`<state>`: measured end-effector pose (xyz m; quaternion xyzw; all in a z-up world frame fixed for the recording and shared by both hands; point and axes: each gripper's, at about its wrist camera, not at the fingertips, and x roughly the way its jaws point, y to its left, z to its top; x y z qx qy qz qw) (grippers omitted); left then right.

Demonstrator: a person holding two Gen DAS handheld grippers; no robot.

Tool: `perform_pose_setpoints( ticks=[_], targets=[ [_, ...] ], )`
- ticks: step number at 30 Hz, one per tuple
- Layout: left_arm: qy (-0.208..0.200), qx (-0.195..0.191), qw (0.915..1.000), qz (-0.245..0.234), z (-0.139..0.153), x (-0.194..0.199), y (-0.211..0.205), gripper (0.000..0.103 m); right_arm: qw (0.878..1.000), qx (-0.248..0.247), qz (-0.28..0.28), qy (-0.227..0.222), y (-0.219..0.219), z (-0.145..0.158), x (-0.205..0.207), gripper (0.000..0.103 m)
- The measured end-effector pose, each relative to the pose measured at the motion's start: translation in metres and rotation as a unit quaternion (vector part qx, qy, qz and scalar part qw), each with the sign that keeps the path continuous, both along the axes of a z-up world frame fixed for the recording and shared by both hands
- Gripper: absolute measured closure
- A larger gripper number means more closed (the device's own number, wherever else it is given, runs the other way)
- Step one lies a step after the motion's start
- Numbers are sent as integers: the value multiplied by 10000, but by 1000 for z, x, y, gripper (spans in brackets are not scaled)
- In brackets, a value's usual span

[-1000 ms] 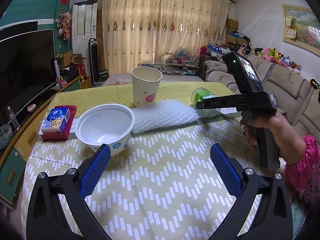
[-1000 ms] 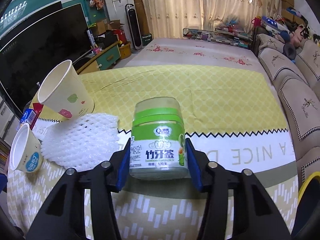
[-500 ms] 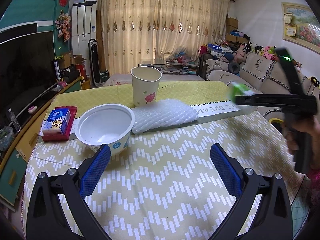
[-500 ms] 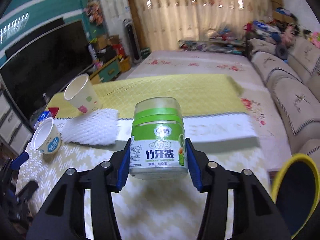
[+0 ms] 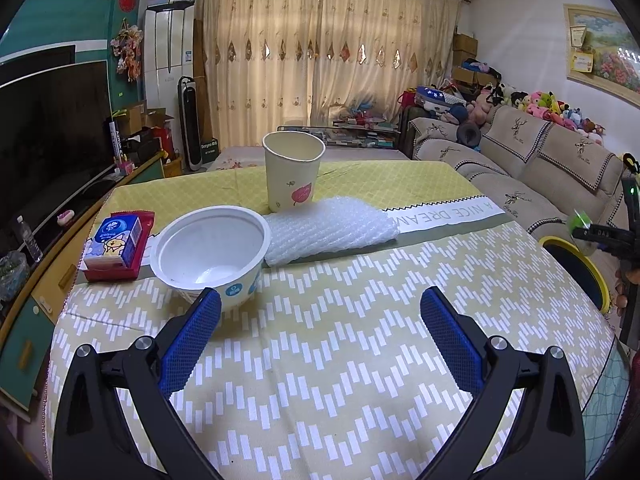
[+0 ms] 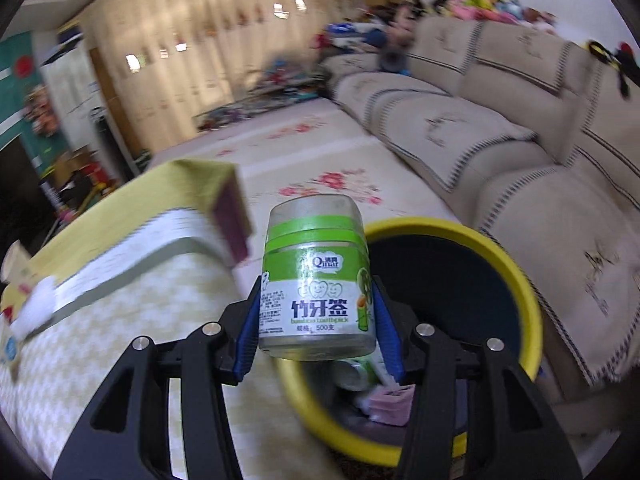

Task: Collect trash
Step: 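Carry the green jar with the right gripper and drop it into the bin, then grasp the rim of the white plastic bowl with the left gripper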

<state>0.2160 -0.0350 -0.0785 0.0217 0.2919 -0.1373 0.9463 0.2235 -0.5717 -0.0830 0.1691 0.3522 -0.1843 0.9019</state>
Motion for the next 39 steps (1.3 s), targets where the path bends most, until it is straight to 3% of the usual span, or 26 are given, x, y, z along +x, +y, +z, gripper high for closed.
perform_pose_setpoints(
  ticks=[4,7,19,30,33,39],
  targets=[
    [56,-57,10000,21,-1,2,2,5,9990,178,-348,196,-23,-17,-3,55],
    [68,-55,10000,18,-2,2,3,5,9987,139,-492,82,-26,-16,-7,50],
    [50,-25,10000,-10,-2,2,0,5,9969,-609,-408,-277,12,3,-14,42],
    [305,139,9991,266,7,26,10,5,9973,-571,-398,-237,14,5,-13,42],
    [303,393,9987,135,11,41,11,5,9972,-601,-373,-253,15,6,-12,42],
    [479,605,9970,25,12,68,13,20,9975,-543,-381,-237,16,4,-12,42]
  ],
)
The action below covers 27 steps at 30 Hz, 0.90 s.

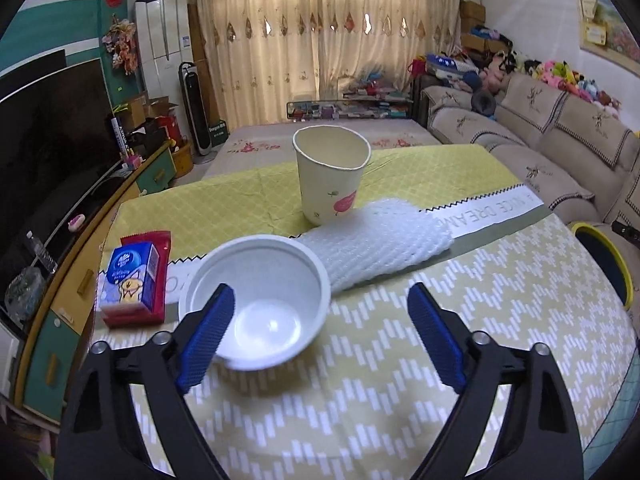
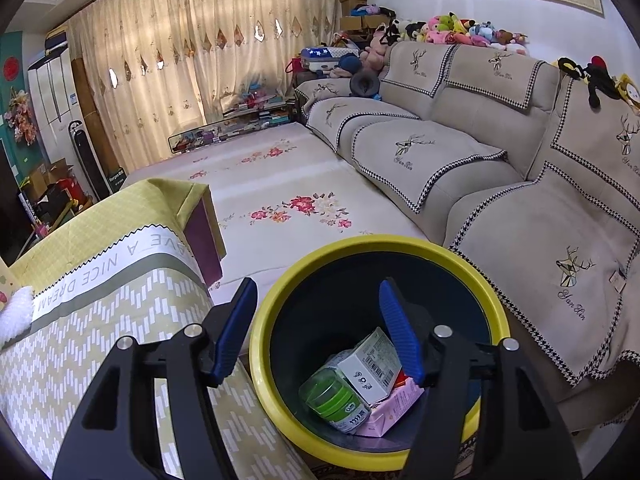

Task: Collect trash
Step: 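Grasp the rim of the white plastic bowl with the left gripper, then carry the white bowl with the left gripper and drop it into the bin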

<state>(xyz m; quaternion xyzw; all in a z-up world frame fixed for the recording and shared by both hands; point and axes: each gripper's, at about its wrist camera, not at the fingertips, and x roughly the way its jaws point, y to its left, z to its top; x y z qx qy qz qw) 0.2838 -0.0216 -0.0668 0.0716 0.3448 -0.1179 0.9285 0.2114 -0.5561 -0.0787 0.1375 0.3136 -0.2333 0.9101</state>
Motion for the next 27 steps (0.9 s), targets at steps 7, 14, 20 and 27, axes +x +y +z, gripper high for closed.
perform_pose_setpoints(
  ticks=[7,14,20,27],
  targets=[
    [358,330,9988,-54,-19,23,-6,38,10000,49,45,20,0,0,2,42],
    [543,504,9973,-16,-37,35,-9,66,9999,65,78,36,0,0,3,42],
    [511,487,9975,-65,-37,28,-10,92,9999,98,96,13,0,0,2,42],
    [341,433,9973,-477,-16,-4,-41,95,9998,117,121,-127,-1,2,-2,42]
  ],
)
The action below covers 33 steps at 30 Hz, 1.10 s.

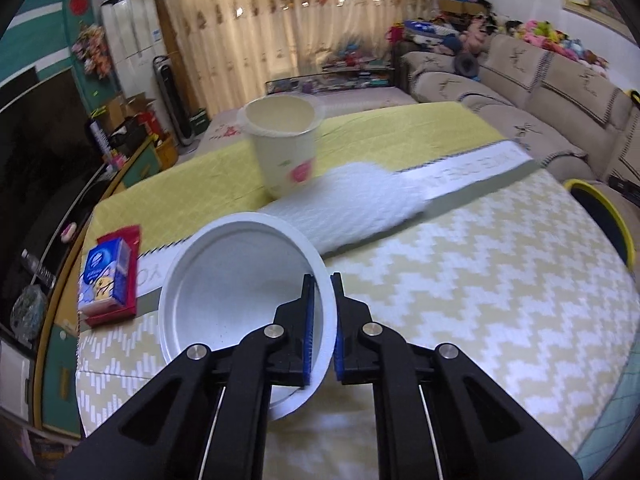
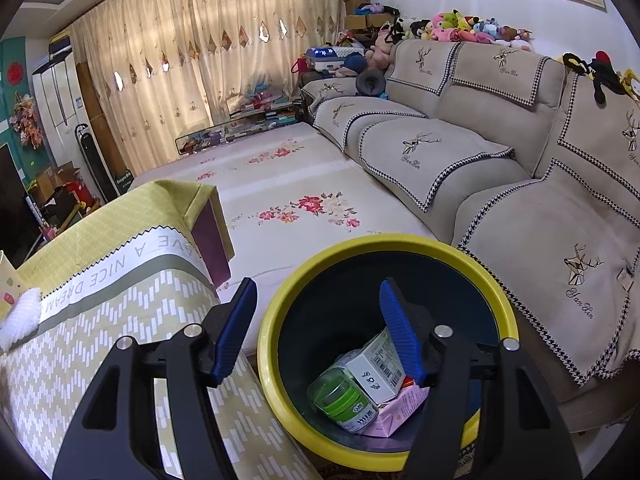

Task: Collect trash
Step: 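Carry the white bowl with the left gripper and drop it into the bin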

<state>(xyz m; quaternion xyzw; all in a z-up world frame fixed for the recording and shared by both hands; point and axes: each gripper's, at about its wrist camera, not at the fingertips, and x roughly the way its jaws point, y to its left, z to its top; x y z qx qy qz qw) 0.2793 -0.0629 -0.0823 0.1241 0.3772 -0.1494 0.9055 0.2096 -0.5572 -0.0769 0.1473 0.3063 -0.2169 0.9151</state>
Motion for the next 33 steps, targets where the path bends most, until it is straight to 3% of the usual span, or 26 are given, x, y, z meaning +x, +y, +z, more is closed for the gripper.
perform_pose_setpoints(
  ticks=[5,11,17,22,27,33],
  targets=[
    [-49,-32,9990,-441,15,-20,-40,95,9996,-46,202,-214,4,6,-16,42],
    [-38,-90,9920,-1258,24,-39,-125,95,9993,-19,115,-342,-13,12,-57,40],
    [-29,-252,9764,-2143,33,-60,-230,95,9985,7,-328,-430,-54,16,-111,38],
    [65,-284,9582,-2848,33,-74,-327,95,9969,73,-667,-408,-84,11,-143,38],
    [206,-116,9456,-3245,17,-83,-413,95,9956,155,-839,-396,-100,4,-159,38],
    [593,-92,9376,-3426,-6,-81,-489,95,9947,169,-937,-389,-113,0,-167,38]
  ],
)
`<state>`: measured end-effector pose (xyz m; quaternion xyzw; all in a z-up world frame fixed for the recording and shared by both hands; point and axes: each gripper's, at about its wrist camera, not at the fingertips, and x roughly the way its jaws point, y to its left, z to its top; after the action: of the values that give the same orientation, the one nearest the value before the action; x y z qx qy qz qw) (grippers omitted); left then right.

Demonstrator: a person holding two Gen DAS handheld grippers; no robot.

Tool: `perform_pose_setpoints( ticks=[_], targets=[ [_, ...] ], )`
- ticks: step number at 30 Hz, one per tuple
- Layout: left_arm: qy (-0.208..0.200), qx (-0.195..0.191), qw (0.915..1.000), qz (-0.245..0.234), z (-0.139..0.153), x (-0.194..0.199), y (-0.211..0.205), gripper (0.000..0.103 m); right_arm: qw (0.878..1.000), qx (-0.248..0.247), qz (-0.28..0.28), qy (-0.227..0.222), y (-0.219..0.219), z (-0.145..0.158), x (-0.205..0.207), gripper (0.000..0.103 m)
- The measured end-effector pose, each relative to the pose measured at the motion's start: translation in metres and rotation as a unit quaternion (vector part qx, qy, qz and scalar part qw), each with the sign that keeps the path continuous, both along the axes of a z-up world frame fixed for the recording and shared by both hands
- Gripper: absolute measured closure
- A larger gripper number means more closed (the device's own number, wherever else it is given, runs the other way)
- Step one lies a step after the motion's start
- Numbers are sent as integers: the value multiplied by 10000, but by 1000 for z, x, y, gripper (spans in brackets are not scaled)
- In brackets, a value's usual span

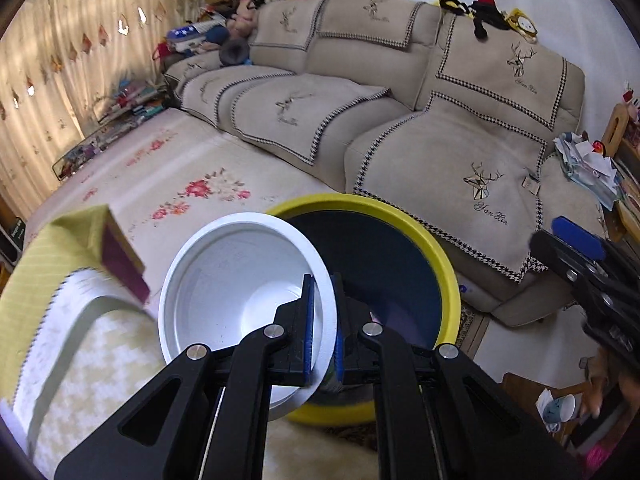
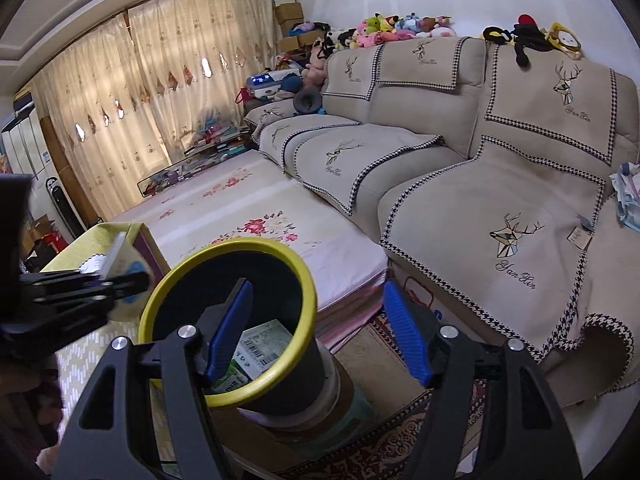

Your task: Collect trash

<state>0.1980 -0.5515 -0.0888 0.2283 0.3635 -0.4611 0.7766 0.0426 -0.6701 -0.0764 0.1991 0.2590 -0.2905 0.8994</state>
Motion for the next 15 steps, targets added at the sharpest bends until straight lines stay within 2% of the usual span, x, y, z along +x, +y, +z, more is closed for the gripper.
perform_pose_setpoints(
  ticks=[5,6,7,8,9,12,15],
  targets=[
    [66,194,9998,-39,-20,1,-34,91,9999,47,-122,58,-11,-4,-5,38],
    [82,208,9998,-1,-23,3,-31,79,9999,63,-141,65,-12,-5,-6,38],
    [107,209,9997,43,-24,5,-29,61,9998,77,-148,67,-13,-5,-7,38],
    [121,181,9997,82,-24,6,-25,56,9998,79,-150,70,-12,-5,-6,38],
    [96,132,9998,116,-23,6,-23,53,9998,76,-147,77,-11,-6,-5,38],
    [48,72,9999,133,-16,5,-11,52,9999,100,-82,91,-8,-7,-3,38],
    [-32,-58,9998,184,-3,3,15,43,9999,81,34,118,-1,-8,2,38]
  ],
)
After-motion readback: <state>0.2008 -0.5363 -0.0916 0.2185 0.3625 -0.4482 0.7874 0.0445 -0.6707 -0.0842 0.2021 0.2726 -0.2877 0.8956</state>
